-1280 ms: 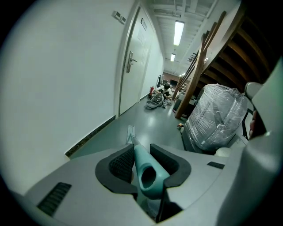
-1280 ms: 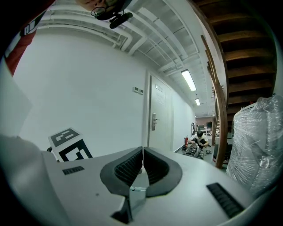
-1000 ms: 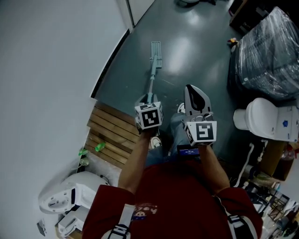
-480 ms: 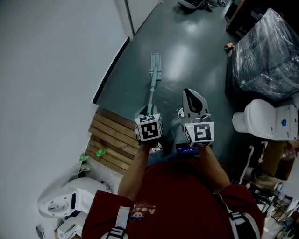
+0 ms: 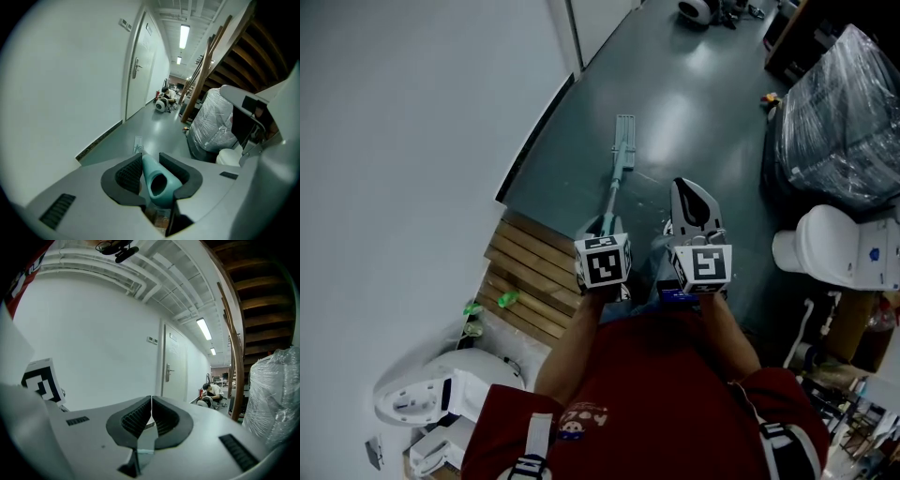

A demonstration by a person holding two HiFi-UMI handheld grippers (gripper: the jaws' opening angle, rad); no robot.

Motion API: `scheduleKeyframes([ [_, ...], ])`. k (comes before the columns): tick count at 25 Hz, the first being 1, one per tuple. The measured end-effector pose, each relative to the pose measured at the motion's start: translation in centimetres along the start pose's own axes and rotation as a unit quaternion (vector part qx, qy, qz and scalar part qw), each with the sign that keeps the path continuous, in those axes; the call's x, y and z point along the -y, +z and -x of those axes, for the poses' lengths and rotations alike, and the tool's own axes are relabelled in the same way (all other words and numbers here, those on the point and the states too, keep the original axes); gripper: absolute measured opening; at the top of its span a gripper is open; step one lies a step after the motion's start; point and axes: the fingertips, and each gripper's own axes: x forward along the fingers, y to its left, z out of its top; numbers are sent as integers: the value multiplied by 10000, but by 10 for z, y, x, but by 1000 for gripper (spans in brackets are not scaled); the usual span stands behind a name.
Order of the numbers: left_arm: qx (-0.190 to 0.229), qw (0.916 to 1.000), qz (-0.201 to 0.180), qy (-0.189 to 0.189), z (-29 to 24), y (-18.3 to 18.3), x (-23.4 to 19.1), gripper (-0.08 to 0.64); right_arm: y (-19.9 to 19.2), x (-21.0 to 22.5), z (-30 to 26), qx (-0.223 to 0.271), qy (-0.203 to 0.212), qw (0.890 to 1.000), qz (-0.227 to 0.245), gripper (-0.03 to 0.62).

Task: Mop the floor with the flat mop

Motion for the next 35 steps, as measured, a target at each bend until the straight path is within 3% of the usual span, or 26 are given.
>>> scheduleKeyframes([
  [17, 101, 9999, 33, -8, 61, -5, -18, 126, -13, -34, -8, -154, 224, 9996, -80, 20],
  [22, 215, 9997, -121, -25, 77, 5, -19, 127, -13, -42, -7, -156, 293, 9994, -53, 20],
  [35, 244, 9996, -127, -48, 85, 11, -18, 127, -13, -43, -7, -108, 341, 9994, -43, 20],
])
